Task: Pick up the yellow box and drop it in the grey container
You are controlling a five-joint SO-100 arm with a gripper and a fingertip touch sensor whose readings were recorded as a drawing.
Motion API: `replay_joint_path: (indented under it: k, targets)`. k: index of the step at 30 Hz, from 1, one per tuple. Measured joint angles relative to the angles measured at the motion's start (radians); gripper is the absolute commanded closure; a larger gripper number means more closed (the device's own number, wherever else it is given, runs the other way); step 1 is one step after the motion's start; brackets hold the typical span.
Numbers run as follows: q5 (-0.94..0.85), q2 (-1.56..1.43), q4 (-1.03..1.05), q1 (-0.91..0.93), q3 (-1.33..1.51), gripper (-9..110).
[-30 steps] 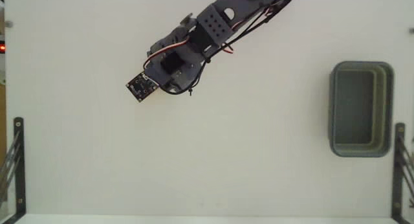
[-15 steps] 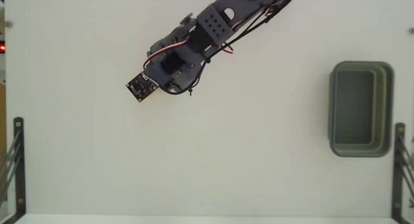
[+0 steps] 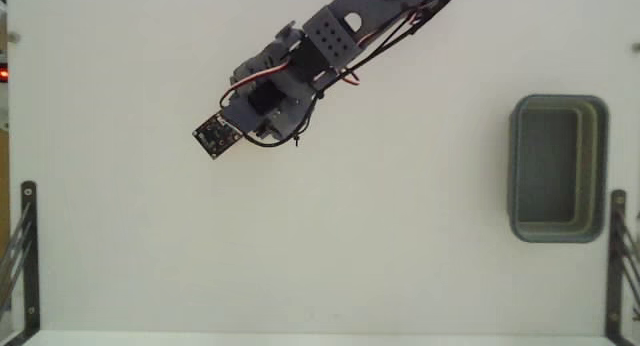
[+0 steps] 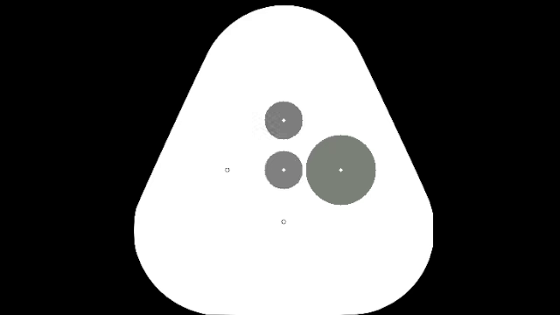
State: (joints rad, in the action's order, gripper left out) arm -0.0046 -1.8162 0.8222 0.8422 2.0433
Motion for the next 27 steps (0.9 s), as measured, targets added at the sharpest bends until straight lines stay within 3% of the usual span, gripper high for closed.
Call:
replay_joint_path:
  k: [27]
  targets:
    - [0.002,0.055,0.549,0.0,-0.629,63]
